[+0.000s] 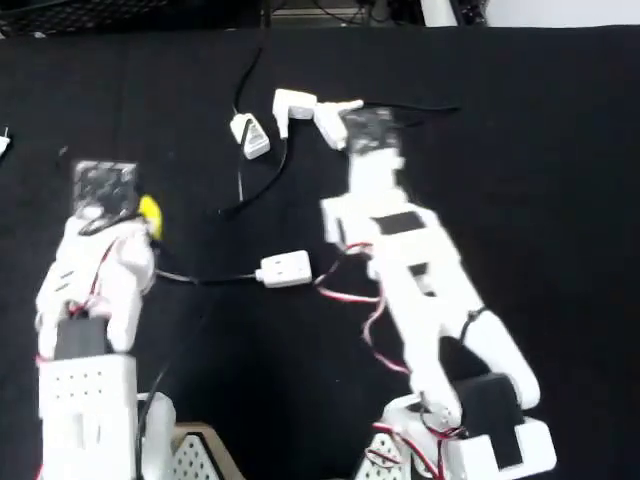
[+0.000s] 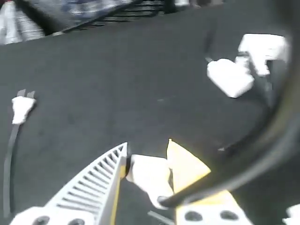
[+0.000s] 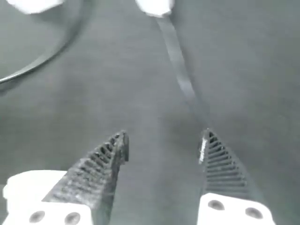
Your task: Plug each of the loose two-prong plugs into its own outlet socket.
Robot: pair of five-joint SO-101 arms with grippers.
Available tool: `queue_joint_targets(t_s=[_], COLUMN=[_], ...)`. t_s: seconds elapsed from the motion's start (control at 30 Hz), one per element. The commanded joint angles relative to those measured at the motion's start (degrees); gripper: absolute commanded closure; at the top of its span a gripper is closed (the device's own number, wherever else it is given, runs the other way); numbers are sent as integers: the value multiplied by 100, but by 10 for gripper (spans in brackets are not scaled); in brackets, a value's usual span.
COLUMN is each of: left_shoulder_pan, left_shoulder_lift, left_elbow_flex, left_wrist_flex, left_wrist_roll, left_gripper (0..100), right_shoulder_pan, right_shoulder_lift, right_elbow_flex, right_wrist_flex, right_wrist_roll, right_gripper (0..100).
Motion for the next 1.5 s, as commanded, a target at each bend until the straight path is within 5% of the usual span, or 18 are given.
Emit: queue_joint_targets(t_s=[0.0, 0.33, 0.67, 1.47], left_shoulder_pan=[-716, -1543, -1710, -1042], left_shoulder_lift=[-1319, -3851, -3666, -3666], left_elbow_flex=[505, 1411, 1587, 1903], left_wrist_flex=[545, 2813, 2831, 2884], left_wrist_roll=[53, 167, 475, 484], left_gripper=[971, 971, 971, 971], right_shoulder_pan=[-475, -1125, -2136, -1811], right_shoulder_lift=[426, 3090, 3257, 2413], right_elbow_flex=[-655, -3662, -3565, -3248], right_wrist_flex=[-18, 2259, 2919, 3789], right_wrist_roll=[9, -765, -765, -703], right_gripper=[758, 758, 758, 758])
